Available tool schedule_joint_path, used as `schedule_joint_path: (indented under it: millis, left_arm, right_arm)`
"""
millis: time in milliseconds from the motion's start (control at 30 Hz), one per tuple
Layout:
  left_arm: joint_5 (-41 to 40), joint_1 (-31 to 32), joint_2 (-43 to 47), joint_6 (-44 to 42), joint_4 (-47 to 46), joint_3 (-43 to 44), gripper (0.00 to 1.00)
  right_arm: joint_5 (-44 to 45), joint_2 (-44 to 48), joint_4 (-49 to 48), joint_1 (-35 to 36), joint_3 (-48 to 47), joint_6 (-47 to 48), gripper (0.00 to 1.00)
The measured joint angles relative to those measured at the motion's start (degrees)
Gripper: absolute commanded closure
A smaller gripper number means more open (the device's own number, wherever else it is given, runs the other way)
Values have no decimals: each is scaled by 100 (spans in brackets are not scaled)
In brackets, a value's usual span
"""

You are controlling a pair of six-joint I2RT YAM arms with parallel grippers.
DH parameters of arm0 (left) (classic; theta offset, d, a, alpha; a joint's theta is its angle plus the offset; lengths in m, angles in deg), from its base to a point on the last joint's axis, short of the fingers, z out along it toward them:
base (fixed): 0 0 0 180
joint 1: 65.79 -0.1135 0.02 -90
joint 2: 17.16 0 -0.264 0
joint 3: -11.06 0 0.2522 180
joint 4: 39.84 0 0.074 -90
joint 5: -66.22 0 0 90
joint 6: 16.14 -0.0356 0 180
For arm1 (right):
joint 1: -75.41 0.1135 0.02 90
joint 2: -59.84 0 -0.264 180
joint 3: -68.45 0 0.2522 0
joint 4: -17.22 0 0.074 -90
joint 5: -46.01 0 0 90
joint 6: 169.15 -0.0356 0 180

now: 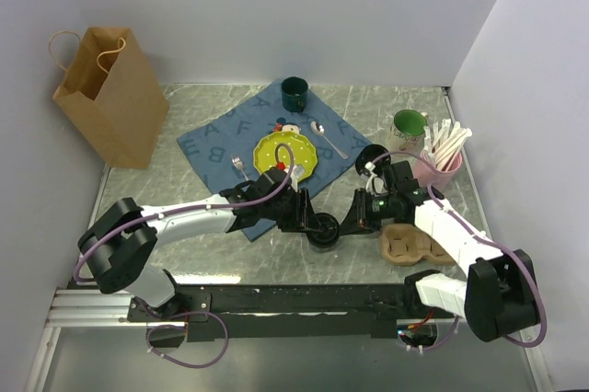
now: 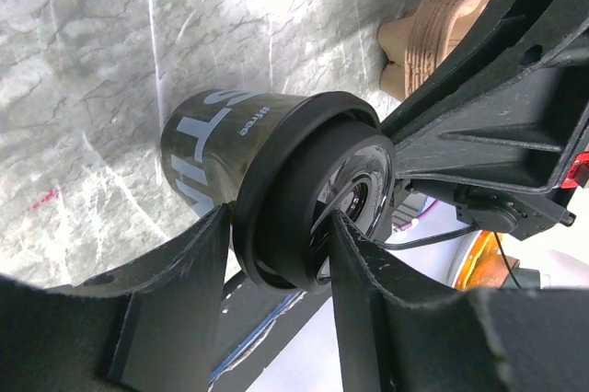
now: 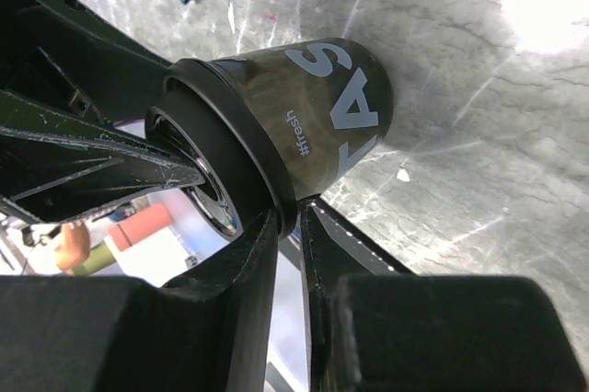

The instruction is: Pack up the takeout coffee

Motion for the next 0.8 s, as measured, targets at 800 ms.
schedule_joint_path:
  millis: [800]
  left_arm:
    - [48, 2, -149, 17, -234, 33, 50]
  right_arm:
    - [308, -728, 544, -103, -1069, 909, 68]
